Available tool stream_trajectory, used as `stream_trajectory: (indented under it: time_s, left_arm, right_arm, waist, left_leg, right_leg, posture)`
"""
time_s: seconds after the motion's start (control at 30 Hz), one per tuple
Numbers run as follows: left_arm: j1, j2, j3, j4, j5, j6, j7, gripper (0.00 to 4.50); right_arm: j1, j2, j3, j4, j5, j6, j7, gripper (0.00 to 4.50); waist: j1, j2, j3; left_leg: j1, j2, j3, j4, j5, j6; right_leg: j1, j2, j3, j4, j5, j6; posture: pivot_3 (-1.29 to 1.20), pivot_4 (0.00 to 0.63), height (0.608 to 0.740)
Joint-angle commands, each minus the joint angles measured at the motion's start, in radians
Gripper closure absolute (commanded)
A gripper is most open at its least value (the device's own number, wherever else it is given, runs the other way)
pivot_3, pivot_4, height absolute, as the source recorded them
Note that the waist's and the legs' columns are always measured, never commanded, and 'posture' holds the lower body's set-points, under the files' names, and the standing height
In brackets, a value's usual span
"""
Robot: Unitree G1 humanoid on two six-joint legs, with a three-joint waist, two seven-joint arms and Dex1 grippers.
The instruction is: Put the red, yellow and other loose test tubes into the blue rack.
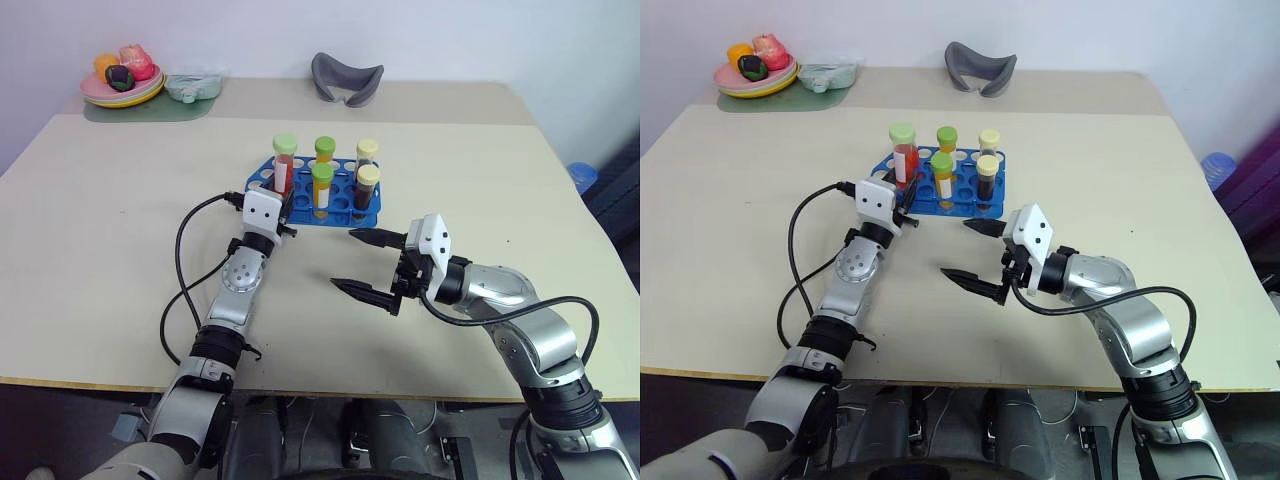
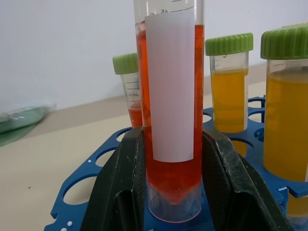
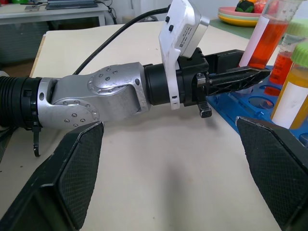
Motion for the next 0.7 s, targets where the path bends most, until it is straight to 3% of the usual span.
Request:
stream_trajectory:
  time_s: [0.03, 0.37, 0.47, 0.6, 0.7]
  left_arm:
    - [-0.006, -0.007, 0.011, 0.018, 0.005, -0.025, 0.008, 3.12]
    - [-0.01, -0.024, 0.027, 0.043, -0.023, -0.014, -0.009, 3.12]
    - [-0.005, -0.028, 0.039, 0.031, -0.043, 0.001, -0.024, 2.14]
    - [0.005, -0.024, 0.045, 0.004, -0.031, -0.007, -0.013, 0.07]
    - [0.036, -0.022, 0.058, -0.067, -0.074, 0.013, -0.047, 0.03]
  right_arm:
    - [-0.017, -0.004, -0.025, -0.027, 0.008, -0.004, -0.002, 0.0]
    - [-0.017, -0.001, -0.024, -0.032, 0.009, -0.001, -0.008, 0.0]
    - [-0.017, -0.001, -0.023, -0.033, 0.009, 0.0, -0.009, 0.0]
    - [-0.017, -0.001, -0.021, -0.034, 0.008, 0.0, -0.01, 0.0]
    - [-0.017, 0.0, -0.019, -0.036, 0.007, 0.0, -0.01, 0.0]
  waist:
    - [0.0, 0.0, 0.0]
    - [0.0, 0.0, 0.0]
    - [0.0, 0.0, 0.0]
    - [0.0, 0.0, 0.0]
    - [0.0, 0.0, 0.0]
  left_leg:
    - [0.0, 0.0, 0.0, 0.0, 0.0, 0.0]
    - [0.0, 0.0, 0.0, 0.0, 0.0, 0.0]
    - [0.0, 0.0, 0.0, 0.0, 0.0, 0.0]
    - [0.0, 0.0, 0.0, 0.0, 0.0, 0.0]
    - [0.0, 0.0, 0.0, 0.0, 0.0, 0.0]
  right_leg:
    - [0.0, 0.0, 0.0, 0.0, 0.0, 0.0]
    - [0.0, 0.0, 0.0, 0.0, 0.0, 0.0]
    - [0.0, 0.0, 0.0, 0.0, 0.0, 0.0]
    - [0.0, 0.0, 0.0, 0.0, 0.0, 0.0]
    - [0.0, 0.0, 0.0, 0.0, 0.0, 0.0]
  posture:
    - [0.0, 0.15, 0.666]
    - [0.0, 0.15, 0.666]
    - [0.0, 0.15, 0.666]
    - [0.0, 0.15, 0.666]
    - [0.0, 0.15, 0.666]
